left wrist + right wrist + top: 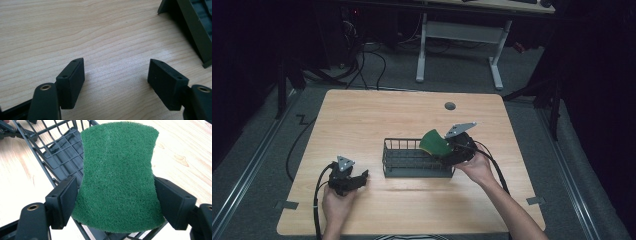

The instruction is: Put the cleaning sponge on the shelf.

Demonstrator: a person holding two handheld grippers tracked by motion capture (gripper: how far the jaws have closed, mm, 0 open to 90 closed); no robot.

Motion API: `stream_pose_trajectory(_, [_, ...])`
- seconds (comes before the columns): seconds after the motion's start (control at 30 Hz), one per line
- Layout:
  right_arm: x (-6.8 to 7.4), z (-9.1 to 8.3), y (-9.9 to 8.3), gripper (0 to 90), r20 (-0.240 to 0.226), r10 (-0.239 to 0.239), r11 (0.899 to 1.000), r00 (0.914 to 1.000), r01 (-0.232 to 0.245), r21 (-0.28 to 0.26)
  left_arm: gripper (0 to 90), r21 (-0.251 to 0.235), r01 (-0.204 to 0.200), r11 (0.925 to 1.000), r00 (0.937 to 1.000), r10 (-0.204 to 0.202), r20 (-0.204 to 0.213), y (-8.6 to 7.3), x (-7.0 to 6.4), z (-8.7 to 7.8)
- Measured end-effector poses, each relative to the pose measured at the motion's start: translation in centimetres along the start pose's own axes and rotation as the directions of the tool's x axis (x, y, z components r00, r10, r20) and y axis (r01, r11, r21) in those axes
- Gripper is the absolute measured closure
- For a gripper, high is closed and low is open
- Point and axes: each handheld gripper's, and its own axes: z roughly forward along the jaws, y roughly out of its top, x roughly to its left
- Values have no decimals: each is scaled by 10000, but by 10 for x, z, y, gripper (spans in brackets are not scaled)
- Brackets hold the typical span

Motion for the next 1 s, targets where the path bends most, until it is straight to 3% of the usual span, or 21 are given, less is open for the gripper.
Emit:
stream_pose_trajectory(0.3, [0,6,-1,204,-23,-12,9998,10000,12,187,303,-4,16,10000,10000,-16,11,0,0,0])
stream_pose_trajectory(0.57, [1,-4,0,249,43,26,9989,10000,-24,-458,303,-8,24,10000,10000,-24,21,0,0,0])
stream_pose_trajectory(0.77, [4,11,-1,252,285,-378,9986,9989,367,392,303,-12,37,10000,10000,-37,43,0,1,0])
stream_pose_trajectory(1.0, [2,3,-2,244,-21,-181,9998,9998,181,-124,304,-13,38,10000,10000,-38,45,0,1,0])
